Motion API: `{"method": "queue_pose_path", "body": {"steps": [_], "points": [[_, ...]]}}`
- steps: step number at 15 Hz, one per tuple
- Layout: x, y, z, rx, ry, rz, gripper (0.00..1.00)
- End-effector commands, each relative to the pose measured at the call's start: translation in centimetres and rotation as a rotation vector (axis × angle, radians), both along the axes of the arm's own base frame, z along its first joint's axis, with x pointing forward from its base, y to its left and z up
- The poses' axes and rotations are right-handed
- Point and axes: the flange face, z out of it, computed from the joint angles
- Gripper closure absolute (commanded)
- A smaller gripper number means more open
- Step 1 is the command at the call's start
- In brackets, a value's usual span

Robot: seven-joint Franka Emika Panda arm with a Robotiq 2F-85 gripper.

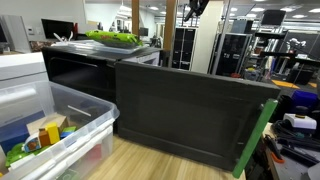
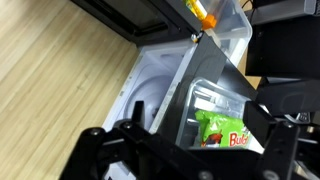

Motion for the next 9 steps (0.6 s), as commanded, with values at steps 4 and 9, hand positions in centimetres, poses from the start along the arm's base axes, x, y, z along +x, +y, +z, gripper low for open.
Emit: {"method": "queue_pose_path", "body": {"steps": [4,9], "points": [[-2.8,4.7,0.7,0.111,0.124,0.207,0.00],[-2.7,8.1,0.2,0.134,0.110,0.293,0.00]]}}
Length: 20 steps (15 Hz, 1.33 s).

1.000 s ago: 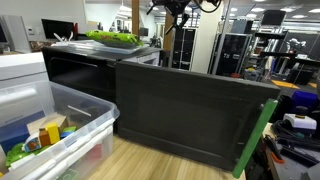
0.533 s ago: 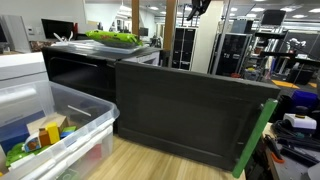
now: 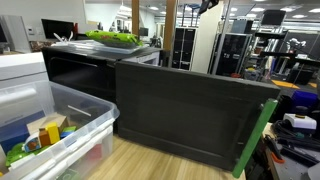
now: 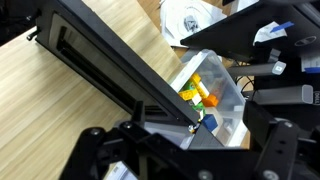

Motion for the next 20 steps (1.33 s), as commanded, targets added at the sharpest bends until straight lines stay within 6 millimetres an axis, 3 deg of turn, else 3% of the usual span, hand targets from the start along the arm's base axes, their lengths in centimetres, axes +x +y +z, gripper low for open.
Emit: {"method": "queue_pose_path", "body": {"steps": [1,5,11,15,20], "points": [[-0.2,2.1,-0.5,0.033,-0.058,0.029,0.00],[0.1,5.1,-2.5,0.013,-0.163,0.031,0.00],[-0.9,10.2,-4.4,-0.035,-0.300,0.231,0.00],[-1.9,13.1,-4.7,-0.012,-0.382,0.364,0.00],[-3.9,16.0,-7.0,-0.014,-0.409,0.510,0.00]]}}
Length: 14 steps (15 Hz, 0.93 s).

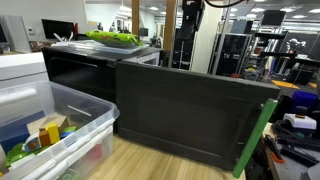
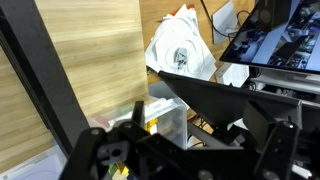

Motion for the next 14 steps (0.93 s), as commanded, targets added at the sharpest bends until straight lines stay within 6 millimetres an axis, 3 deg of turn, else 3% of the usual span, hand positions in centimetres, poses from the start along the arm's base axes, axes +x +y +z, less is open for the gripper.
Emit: {"method": "queue_pose_path", "body": {"steps": [1,9,14], "points": [[-2.0,1.4,-1.7,-0.010,-0.052,0.077,0.00],[-5.2,3.2,-8.0,-0.056,-0.073,0.173,0.00],[-7.5,2.5,-11.7,-0.092,-0.058,0.202,0.00]]}}
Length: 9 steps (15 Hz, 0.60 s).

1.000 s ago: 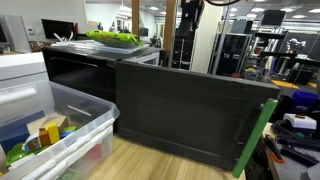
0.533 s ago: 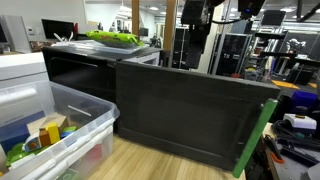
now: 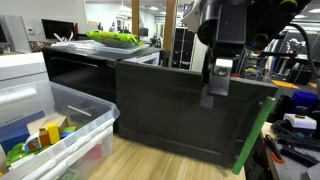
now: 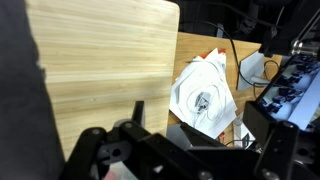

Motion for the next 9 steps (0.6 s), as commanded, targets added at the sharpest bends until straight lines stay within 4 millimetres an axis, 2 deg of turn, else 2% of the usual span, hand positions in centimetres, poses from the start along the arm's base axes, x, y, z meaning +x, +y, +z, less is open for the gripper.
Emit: {"method": "queue_pose_path", "body": {"steps": [1,5,9], "points": [[-2.0,-0.9,-1.7,-0.010,-0.027,0.007,0.00],[-2.7,-2.1,-3.4,-0.030,-0.020,-0.001,0.00],[-1.9,-3.7,-3.8,-0.040,-0.033,-0.037,0.00]]}}
